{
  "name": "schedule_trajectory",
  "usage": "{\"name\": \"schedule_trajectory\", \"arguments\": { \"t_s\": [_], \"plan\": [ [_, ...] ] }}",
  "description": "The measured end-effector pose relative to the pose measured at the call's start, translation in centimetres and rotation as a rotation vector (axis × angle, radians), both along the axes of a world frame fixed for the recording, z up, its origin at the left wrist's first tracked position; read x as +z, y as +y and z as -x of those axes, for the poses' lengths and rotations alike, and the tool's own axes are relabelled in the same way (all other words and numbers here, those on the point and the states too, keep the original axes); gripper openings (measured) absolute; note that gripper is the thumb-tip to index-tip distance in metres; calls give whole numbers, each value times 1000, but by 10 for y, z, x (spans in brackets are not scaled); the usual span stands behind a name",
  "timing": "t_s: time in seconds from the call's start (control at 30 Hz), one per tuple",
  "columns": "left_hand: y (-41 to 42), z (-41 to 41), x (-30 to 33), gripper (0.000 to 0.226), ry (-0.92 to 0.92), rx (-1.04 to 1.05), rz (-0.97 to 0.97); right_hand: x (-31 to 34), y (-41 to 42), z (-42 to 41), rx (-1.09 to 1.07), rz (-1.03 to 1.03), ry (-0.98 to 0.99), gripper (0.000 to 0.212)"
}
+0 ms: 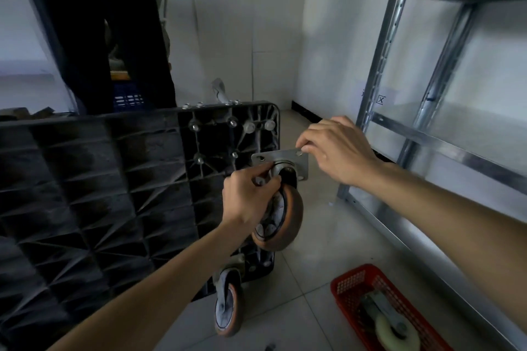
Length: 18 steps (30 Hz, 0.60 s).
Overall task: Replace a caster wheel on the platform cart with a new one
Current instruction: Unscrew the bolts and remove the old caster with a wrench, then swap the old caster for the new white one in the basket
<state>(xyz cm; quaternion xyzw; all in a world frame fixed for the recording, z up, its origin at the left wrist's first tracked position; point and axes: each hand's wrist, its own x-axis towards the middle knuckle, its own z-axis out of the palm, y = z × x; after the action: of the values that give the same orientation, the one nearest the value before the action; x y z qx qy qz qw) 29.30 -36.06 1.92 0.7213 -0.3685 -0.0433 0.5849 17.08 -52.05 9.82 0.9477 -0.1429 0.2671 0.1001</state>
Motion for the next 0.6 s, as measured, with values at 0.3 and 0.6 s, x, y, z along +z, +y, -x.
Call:
{"name": "schedule_trajectory", "arguments": {
  "t_s": [0.3,0.6],
  "plan": [
    [-44,64,-15,37,11,-157,-24,-15,-24,85,-175,-42,42,9],
    [-76,115,-51,36,16,-286,-76,-53,-37,152,-312,-122,87,12]
  ]
}}
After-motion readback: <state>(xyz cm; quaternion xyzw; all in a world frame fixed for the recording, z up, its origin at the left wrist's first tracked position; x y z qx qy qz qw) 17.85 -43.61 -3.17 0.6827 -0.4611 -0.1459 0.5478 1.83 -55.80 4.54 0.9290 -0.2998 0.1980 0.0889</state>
